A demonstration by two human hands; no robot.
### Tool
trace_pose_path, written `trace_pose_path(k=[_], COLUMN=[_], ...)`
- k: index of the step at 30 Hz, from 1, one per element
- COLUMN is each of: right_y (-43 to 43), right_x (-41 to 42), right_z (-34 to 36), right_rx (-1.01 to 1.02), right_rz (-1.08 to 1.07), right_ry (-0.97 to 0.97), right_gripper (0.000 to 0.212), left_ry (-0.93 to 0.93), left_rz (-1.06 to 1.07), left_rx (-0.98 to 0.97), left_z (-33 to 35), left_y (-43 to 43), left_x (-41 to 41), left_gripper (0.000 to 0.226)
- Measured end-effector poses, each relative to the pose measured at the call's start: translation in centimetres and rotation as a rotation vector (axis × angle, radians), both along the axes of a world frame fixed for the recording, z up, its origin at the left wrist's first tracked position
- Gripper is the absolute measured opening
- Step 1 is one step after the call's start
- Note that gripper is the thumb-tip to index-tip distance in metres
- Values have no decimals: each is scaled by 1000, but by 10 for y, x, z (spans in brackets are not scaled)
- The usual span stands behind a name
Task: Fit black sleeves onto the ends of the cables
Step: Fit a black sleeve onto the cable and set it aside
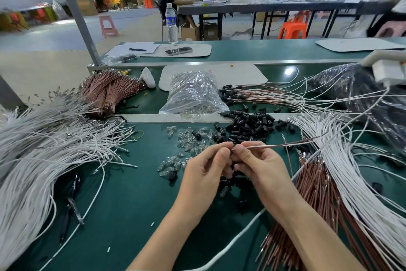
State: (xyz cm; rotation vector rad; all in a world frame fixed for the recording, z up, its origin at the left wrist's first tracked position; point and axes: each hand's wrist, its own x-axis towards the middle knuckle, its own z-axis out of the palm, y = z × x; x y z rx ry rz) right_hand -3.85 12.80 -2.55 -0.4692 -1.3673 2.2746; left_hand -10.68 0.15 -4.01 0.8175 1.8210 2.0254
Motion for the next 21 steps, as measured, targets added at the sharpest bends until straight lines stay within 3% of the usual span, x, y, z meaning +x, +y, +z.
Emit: trace_pose_path(k=[3, 5, 21], right_y=[4, 3, 2], right_x=[2, 1, 6], right_z=[0, -1, 4], right_rx=[-75, -138, -14], right_rz=[-8, 22, 142], right_ry=[35, 59, 61], right_gripper=[28, 28, 19], left_ry=[-417, -535, -554], left_rz=[-227, -272, -321], left_rx=[222, 273, 309], left_z=[7, 8, -1], left_y=[2, 2, -5], left_x=[1, -1, -8], left_gripper=[41, 41, 32])
